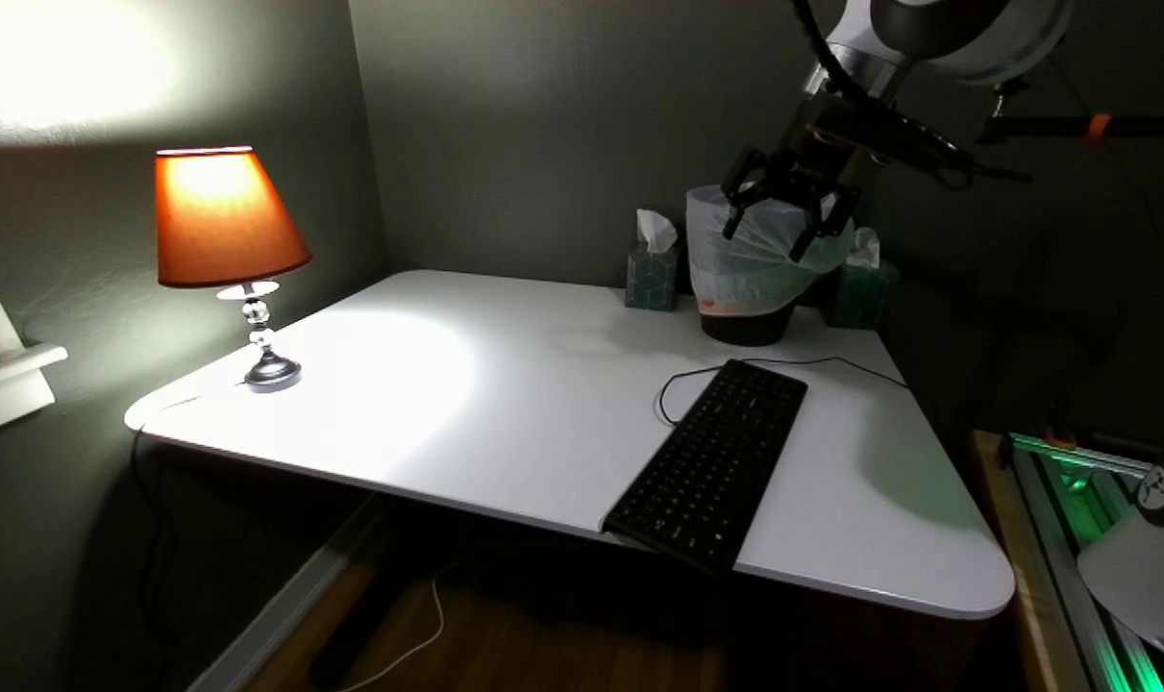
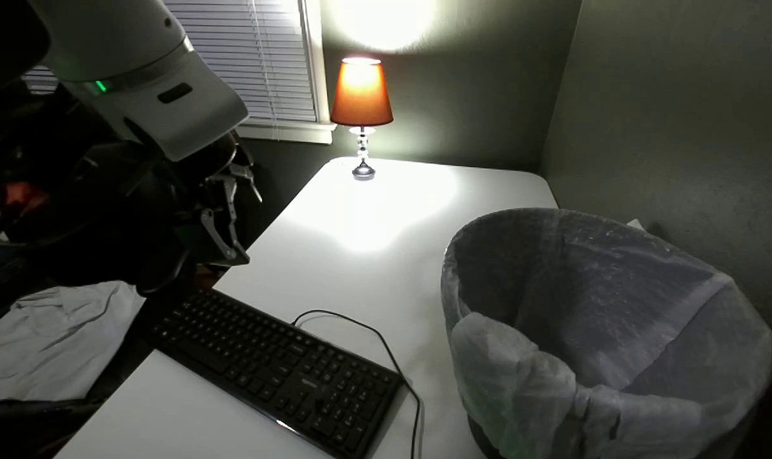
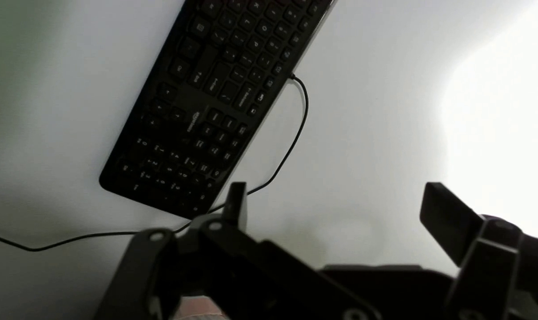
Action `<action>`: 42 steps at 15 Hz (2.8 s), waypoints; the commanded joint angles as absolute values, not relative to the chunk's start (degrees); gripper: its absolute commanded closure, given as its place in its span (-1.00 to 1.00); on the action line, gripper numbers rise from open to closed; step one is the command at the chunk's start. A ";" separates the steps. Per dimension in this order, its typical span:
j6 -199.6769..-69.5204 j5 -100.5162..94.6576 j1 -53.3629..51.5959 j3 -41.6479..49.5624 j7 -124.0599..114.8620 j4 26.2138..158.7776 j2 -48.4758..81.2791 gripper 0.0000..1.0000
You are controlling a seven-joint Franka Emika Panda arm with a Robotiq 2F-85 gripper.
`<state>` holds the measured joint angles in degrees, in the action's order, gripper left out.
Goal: Press a key on the keyboard.
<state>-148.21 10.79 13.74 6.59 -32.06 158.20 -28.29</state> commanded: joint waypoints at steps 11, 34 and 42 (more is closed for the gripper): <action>-146.34 23.96 16.50 13.51 -33.65 151.46 -13.69 -1.00; -147.00 15.74 18.77 18.36 -38.68 138.49 12.71 1.00; -147.59 14.82 17.28 18.67 -38.90 136.24 17.07 1.00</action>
<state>-148.95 15.22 18.48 17.70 -39.07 138.26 14.64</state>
